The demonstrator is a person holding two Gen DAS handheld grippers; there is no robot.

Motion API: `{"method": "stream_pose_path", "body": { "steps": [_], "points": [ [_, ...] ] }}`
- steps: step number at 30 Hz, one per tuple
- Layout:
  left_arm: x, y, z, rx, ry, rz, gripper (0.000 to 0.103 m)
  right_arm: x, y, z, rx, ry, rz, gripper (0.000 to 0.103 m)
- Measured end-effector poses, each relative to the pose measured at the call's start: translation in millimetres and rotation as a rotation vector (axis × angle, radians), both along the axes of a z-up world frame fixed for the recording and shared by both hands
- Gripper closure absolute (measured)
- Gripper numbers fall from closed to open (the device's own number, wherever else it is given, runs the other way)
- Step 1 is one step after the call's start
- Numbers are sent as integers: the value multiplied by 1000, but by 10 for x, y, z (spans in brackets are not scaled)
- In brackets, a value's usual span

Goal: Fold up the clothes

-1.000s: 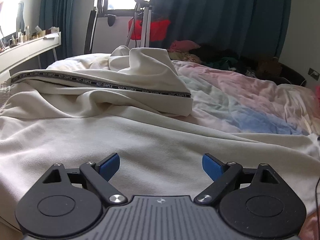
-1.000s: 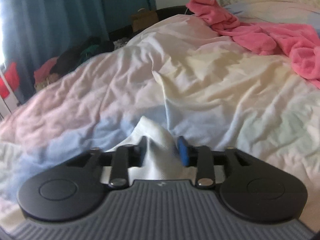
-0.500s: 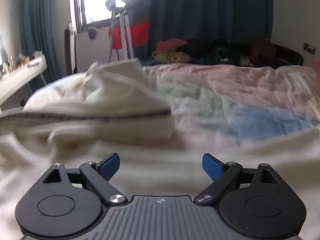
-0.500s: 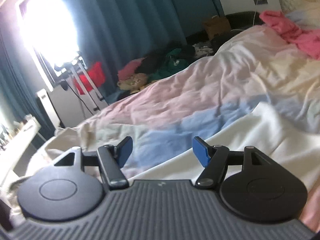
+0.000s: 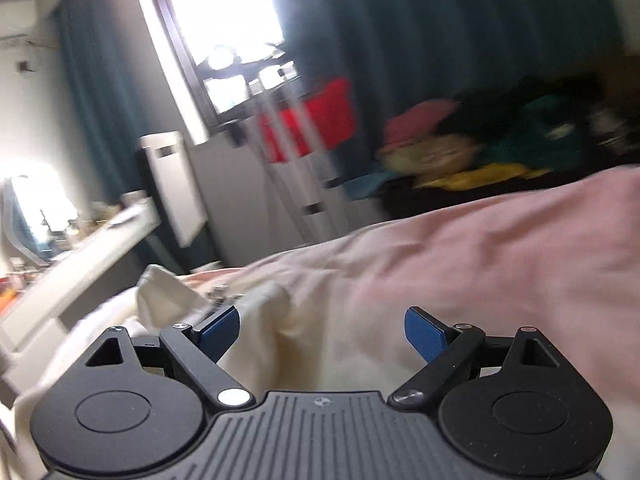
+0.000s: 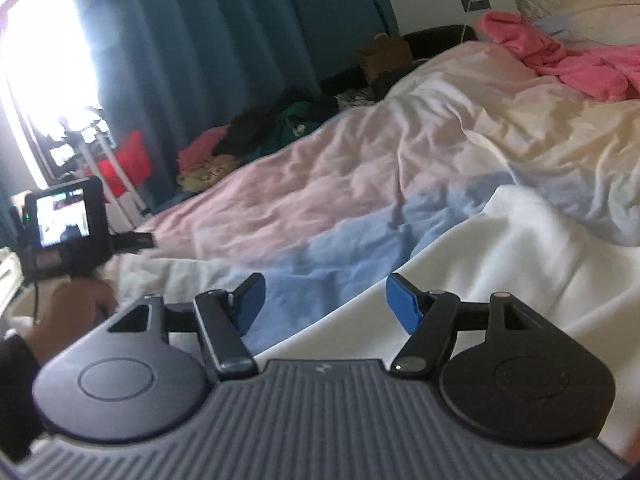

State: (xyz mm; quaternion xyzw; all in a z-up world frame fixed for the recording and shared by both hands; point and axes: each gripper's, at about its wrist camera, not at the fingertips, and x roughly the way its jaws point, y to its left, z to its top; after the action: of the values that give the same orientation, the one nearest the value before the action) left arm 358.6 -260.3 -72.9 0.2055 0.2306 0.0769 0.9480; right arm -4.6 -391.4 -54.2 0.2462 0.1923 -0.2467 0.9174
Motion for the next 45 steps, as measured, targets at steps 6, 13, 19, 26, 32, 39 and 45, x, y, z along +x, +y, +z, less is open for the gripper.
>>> {"method": "stream_pose_path", "body": {
  "steps": [6,13,19,26,32,39,45],
  "points": [
    [590,293,-165,-76,20,166,35,264,-173,-282,46,34,-23,33],
    [411,241,-11,-103,-23,77,87,333,-252,-367,98,31,-27,33],
    [-125,-26,329,-177,-13,-79,91,279,-286,-327,135,15,-38,34],
    [-1020,-661,710,-340,41,-372,91,120,-386,-178,163,-9,-89,34],
    [-1603,-1171,644,-444,121,-548,91,-149,-621,-123,227,-53,-204,33],
    [-1899,-1081,490,-534,266,-548,56,-179,-742,-188,259,-64,-247,33],
    [-2164,152,764,-619,256,-398,31,-63,-614,-141,229,-92,-136,33]
  ]
}}
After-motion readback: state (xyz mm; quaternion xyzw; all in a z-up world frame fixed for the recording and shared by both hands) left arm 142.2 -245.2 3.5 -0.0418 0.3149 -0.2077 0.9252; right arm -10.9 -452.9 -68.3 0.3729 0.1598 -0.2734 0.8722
